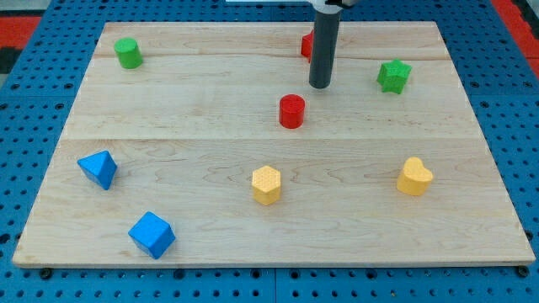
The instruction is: Push the red star slightly left
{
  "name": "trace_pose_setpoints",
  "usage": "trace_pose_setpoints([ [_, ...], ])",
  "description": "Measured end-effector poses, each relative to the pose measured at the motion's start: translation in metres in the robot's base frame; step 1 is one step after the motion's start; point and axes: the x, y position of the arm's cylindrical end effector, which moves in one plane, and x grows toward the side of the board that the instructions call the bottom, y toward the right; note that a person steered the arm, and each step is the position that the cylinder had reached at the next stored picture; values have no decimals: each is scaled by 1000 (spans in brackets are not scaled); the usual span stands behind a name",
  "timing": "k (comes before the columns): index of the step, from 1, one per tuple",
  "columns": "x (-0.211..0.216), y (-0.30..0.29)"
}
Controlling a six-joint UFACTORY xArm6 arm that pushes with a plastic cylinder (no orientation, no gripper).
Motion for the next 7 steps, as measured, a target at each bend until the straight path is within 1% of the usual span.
trace_pose_setpoints([
  [1,1,21],
  [2,-25,23],
  [3,-40,45],
  [4,-64,71],
  [5,-93,54],
  [7,-92,-31],
])
